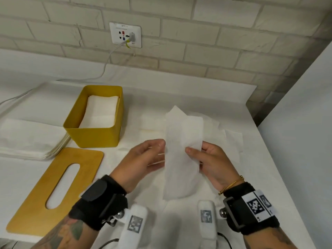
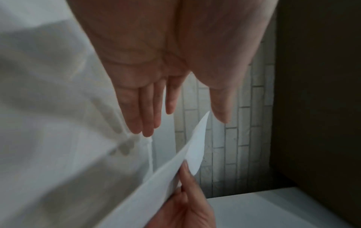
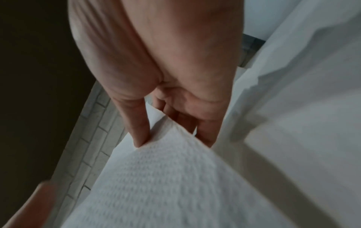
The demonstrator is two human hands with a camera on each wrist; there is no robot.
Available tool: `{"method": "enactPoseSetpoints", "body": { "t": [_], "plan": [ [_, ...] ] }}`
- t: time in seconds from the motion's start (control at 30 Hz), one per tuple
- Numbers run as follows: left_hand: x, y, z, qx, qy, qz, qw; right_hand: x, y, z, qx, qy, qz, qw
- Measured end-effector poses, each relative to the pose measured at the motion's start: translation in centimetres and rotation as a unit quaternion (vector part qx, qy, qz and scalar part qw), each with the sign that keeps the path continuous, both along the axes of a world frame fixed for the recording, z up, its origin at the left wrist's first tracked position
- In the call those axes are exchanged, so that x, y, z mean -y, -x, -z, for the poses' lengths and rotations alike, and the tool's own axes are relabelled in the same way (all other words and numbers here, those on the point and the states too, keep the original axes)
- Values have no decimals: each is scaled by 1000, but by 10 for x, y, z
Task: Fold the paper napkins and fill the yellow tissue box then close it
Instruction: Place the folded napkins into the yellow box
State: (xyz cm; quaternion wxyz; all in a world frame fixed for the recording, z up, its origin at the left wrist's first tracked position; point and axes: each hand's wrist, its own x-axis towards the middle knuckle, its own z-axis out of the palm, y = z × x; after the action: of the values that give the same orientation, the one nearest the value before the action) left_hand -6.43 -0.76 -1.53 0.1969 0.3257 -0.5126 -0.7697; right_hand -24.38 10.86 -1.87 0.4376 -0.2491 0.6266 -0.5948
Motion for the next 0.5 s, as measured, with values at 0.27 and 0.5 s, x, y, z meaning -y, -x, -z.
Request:
{"method": "enactPoseSetpoints", "body": {
  "t": [0.27,0.5],
  "plan": [
    [-1,7,13,-28,-148,-33,988,14,-44,21,-11,-28,-77,997],
    [27,-23,22,-51,-185,-115,975,-17,-34,19,-135,-143,-223,955]
  ]
}}
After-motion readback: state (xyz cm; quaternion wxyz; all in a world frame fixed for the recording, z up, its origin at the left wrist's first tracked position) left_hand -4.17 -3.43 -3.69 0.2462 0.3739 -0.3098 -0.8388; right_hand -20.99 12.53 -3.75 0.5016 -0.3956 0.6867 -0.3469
